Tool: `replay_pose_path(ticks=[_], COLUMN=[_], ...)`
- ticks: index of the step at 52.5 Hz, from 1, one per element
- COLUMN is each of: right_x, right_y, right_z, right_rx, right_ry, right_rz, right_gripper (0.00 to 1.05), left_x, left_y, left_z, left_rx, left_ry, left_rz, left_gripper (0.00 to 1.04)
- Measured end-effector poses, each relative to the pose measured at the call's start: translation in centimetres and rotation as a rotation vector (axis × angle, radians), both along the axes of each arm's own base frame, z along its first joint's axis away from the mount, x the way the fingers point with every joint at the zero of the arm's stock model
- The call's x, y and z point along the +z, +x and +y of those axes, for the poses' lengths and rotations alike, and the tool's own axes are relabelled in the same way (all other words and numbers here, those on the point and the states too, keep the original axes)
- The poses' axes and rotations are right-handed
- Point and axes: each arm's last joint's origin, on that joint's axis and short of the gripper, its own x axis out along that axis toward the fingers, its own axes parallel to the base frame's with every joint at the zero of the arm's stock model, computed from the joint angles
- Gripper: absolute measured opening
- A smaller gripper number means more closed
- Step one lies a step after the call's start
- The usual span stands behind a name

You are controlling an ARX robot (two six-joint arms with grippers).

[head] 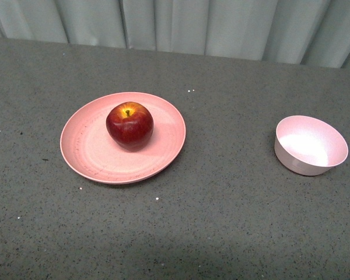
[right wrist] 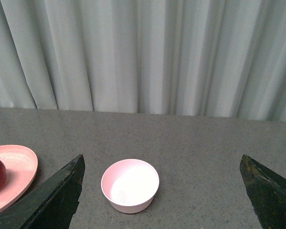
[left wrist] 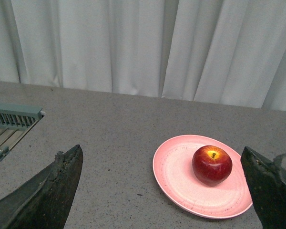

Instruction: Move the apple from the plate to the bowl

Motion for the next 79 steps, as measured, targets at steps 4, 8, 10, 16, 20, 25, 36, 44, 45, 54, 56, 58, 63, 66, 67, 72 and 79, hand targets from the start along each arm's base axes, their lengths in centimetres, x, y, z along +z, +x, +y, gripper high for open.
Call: replay_pose_path(ticks=[4, 8, 10, 16, 20, 25, 36, 44, 45, 54, 56, 58, 63, 66, 67, 72, 79], right_x=[0.00, 0.00, 0.00, 0.00, 0.00, 0.00, 0.00, 0.00, 0.00, 0.00, 0.00, 0.00, 0.00, 0.00, 0.00, 0.00, 0.00], right_y=[0.00, 0.00, 0.00, 0.00, 0.00, 0.00, 0.00, 0.00, 0.00, 0.00, 0.00, 0.00, 0.00, 0.00, 0.00, 0.00, 0.00], right_z=[0.00, 0.00, 0.00, 0.00, 0.00, 0.00, 0.00, 0.00, 0.00, 0.00, 0.00, 0.00, 0.00, 0.00, 0.00, 0.00, 0.00], right_rx=[0.000, 0.000, 0.000, 0.000, 0.000, 0.000, 0.000, 0.000, 0.000, 0.000, 0.000, 0.000, 0.000, 0.000, 0.000, 0.000, 0.000], right_ry=[0.000, 0.000, 0.000, 0.000, 0.000, 0.000, 0.000, 0.000, 0.000, 0.000, 0.000, 0.000, 0.000, 0.000, 0.000, 0.000, 0.000], right_rz=[0.000, 0.000, 0.000, 0.000, 0.000, 0.000, 0.000, 0.000, 0.000, 0.000, 0.000, 0.000, 0.000, 0.000, 0.000, 0.000, 0.000], right_gripper=[0.95, 0.95, 0.95, 0.95, 0.95, 0.95, 0.95, 0.95, 0.95, 0.95, 0.95, 0.95, 0.95, 0.95, 0.95, 0.95, 0.95], left_x=[0.00, 0.00, 0.00, 0.00, 0.00, 0.00, 0.00, 0.00, 0.00, 0.00, 0.00, 0.00, 0.00, 0.00, 0.00, 0.00, 0.00], left_y=[0.00, 0.00, 0.00, 0.00, 0.00, 0.00, 0.00, 0.00, 0.00, 0.00, 0.00, 0.00, 0.00, 0.00, 0.00, 0.00, 0.00], left_z=[0.00, 0.00, 0.00, 0.00, 0.00, 0.00, 0.00, 0.00, 0.00, 0.00, 0.00, 0.00, 0.00, 0.00, 0.00, 0.00, 0.00], left_rx=[0.000, 0.000, 0.000, 0.000, 0.000, 0.000, 0.000, 0.000, 0.000, 0.000, 0.000, 0.000, 0.000, 0.000, 0.000, 0.000, 0.000], left_ry=[0.000, 0.000, 0.000, 0.000, 0.000, 0.000, 0.000, 0.000, 0.000, 0.000, 0.000, 0.000, 0.000, 0.000, 0.000, 0.000, 0.000], left_rz=[0.000, 0.000, 0.000, 0.000, 0.000, 0.000, 0.000, 0.000, 0.000, 0.000, 0.000, 0.000, 0.000, 0.000, 0.000, 0.000, 0.000], left_gripper=[0.98, 0.98, 0.98, 0.98, 0.98, 0.98, 0.98, 0.98, 0.98, 0.98, 0.98, 0.98, 0.98, 0.98, 0.98, 0.98, 0.98])
